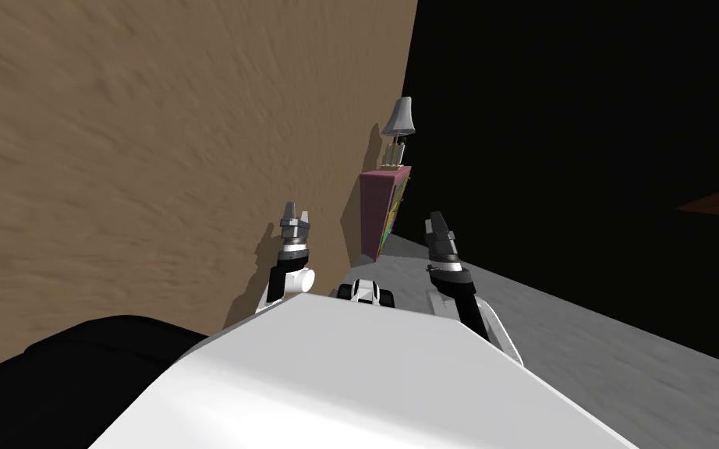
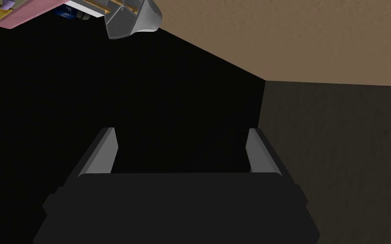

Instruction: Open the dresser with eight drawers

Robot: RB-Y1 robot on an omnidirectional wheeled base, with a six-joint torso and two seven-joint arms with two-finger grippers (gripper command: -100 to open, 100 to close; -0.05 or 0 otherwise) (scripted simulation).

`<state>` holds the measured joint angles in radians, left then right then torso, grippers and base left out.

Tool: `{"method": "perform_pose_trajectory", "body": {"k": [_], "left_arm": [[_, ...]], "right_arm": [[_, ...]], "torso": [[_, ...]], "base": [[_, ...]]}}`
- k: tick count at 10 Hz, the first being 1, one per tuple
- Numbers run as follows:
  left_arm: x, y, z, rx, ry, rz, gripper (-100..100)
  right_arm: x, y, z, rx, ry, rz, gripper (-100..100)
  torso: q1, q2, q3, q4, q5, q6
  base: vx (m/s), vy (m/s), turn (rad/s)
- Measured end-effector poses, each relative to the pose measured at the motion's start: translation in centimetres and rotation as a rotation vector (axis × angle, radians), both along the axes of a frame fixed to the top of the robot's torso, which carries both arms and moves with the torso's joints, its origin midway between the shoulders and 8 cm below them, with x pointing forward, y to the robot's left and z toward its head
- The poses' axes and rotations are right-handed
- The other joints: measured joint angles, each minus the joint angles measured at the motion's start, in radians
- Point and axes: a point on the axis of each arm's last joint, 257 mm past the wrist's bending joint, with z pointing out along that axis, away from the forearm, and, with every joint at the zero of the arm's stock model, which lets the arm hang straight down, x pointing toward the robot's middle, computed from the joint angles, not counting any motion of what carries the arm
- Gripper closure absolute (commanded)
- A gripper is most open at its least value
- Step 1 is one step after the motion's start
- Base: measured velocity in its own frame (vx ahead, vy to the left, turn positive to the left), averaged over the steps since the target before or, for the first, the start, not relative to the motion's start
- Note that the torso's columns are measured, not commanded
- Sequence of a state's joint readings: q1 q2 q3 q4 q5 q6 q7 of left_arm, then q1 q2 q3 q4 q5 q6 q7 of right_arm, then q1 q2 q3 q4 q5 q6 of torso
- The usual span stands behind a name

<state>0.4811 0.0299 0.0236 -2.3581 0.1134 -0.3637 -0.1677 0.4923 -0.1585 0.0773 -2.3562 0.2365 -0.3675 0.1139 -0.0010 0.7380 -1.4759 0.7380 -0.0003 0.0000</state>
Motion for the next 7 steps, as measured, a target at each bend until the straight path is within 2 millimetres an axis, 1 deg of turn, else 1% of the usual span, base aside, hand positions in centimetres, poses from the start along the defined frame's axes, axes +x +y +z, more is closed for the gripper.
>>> {"method": "perform_pose_trajectory", "body": {"k": [2, 7], "left_arm": [[0.0, 0.0, 0.0, 0.000, 0.000, 0.000, 0], [0.0, 0.0, 0.0, 0.000, 0.000, 0.000, 0]], "right_arm": [[0.2, 1.0, -0.1, -0.123, -0.010, -0.015, -100], [0.5, 2.7, -0.2, -0.339, -0.048, -0.061, -100]], "torso": [[0.001, -0.001, -0.001, 0.000, 0.000, 0.000], [0.001, 0.000, 0.000, 0.000, 0.000, 0.000]], "base": [[0.091, -0.048, 0.050], [0.062, -0.048, 0.056]]}}
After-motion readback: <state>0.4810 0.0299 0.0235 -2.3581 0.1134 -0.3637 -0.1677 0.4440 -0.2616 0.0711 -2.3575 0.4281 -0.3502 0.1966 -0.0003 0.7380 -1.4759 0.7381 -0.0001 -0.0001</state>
